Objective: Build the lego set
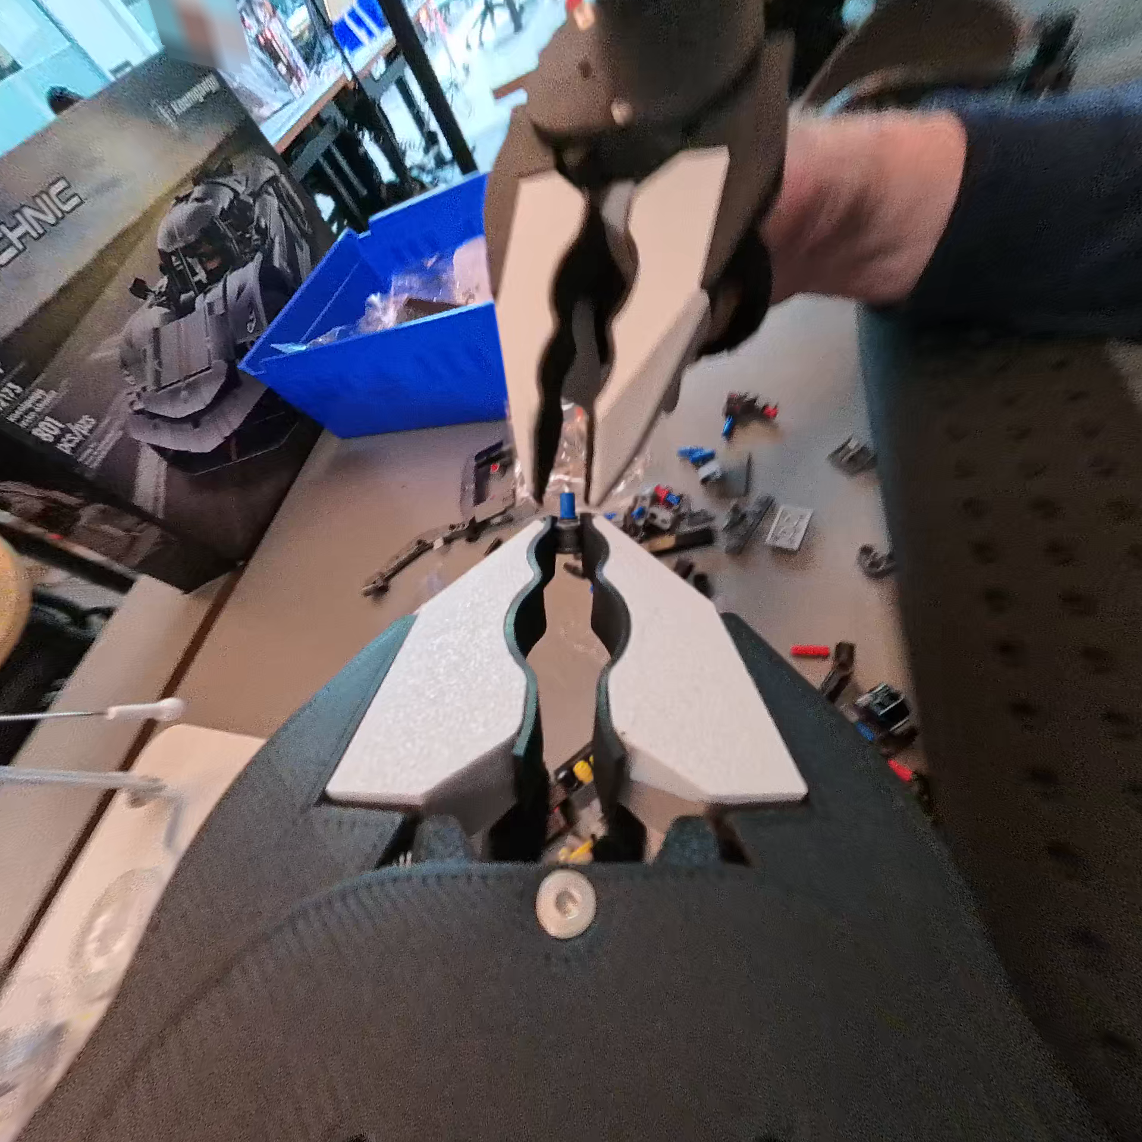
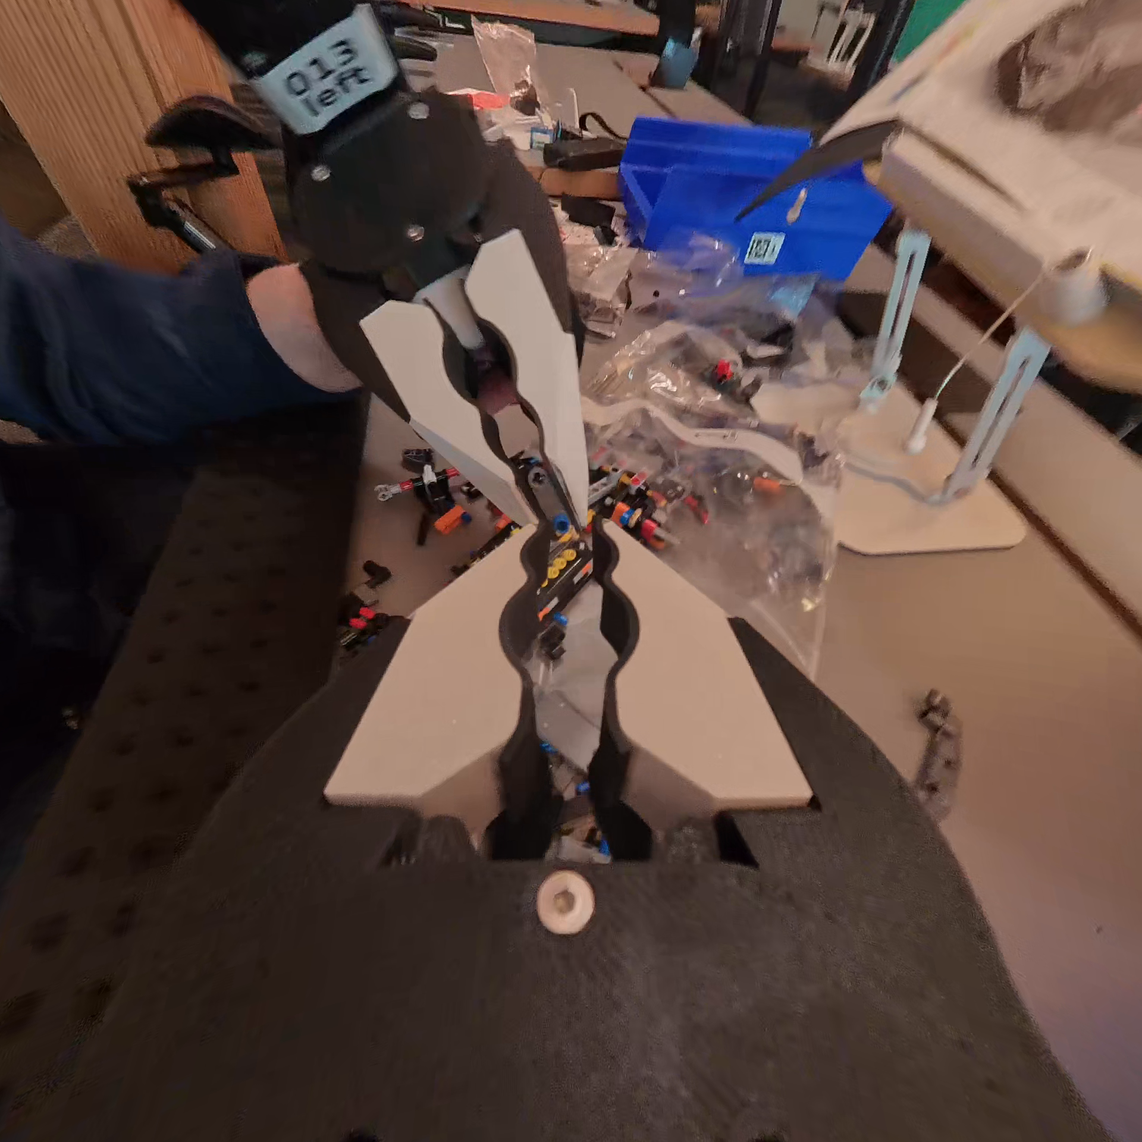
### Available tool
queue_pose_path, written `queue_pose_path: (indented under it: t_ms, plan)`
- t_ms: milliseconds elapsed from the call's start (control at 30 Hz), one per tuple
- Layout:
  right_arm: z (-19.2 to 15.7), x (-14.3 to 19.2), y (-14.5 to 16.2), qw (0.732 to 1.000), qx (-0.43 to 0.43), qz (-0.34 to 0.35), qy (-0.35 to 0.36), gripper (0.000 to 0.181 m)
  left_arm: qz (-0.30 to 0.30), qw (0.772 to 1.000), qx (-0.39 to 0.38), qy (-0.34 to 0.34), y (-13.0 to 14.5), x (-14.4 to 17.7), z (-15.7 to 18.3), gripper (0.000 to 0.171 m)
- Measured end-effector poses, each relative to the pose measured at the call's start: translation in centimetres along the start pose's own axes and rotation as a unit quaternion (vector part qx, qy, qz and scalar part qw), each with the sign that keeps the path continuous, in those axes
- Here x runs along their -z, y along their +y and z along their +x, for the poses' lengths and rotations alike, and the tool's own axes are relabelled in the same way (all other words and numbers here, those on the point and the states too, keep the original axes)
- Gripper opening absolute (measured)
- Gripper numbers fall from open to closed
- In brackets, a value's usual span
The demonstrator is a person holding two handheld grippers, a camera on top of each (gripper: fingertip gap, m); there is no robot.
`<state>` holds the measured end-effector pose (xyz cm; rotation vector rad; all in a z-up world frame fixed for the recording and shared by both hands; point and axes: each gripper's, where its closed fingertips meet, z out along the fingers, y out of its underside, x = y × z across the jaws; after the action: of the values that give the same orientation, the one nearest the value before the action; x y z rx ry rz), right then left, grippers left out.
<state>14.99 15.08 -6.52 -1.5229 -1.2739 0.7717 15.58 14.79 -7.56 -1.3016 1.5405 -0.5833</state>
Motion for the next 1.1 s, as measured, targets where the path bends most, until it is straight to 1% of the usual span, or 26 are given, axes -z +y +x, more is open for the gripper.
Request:
queue_pose_path:
  t_ms: [100, 233, 300, 433, 600, 767, 867, 933, 1100]
  plan:
    - [-0.3, -0.6, 0.3, 1.000, 0.011, -0.007, 0.002, 0.013, 0.008, 0.999, 0.029, 0.013, 0.2, 0.0, -0.2, 0.005]
    - [-0.3, -0.3, -0.2, 1.000, 0.003, 0.011, -0.006, 0.009, 0.025, 0.999, 0.034, 0.022, -0.4, 0.2, -0.1, 0.005]
    - [-0.3, -0.1, -0.3, 1.000, -0.010, 0.020, -0.013, 0.003, 0.027, 0.999, 0.024, 0.021, -0.5, 0.3, 0.0, 0.005]
    - [-0.7, -0.2, -0.4, 0.999, -0.021, 0.027, -0.031, 0.006, 0.017, 0.999, 0.015, 0.023, -0.2, 0.0, 0.3, 0.005]
    - [-0.8, -0.4, -0.4, 0.999, -0.017, 0.025, -0.030, 0.002, 0.014, 1.000, 0.009, 0.022, -0.2, 0.1, 0.3, 0.005]
    - [-0.9, -0.4, 0.0, 1.000, -0.008, -0.003, -0.024, 0.000, 0.004, 1.000, -0.005, 0.018, 0.0, 0.0, 0.5, 0.005]
    - [-1.2, -0.2, -0.3, 1.000, -0.007, 0.000, -0.028, 0.000, 0.002, 1.000, -0.012, 0.021, -0.3, 0.3, 0.6, 0.005]
    - [-1.3, -0.2, -0.2, 1.000, -0.004, -0.006, -0.029, 0.000, -0.013, 0.999, -0.031, 0.015, 0.0, 0.3, 0.8, 0.005]
    - [-1.6, 0.0, -0.7, 1.000, 0.004, -0.002, -0.029, 0.000, 0.001, 0.999, -0.017, 0.028, -0.5, 0.8, 0.9, 0.005]
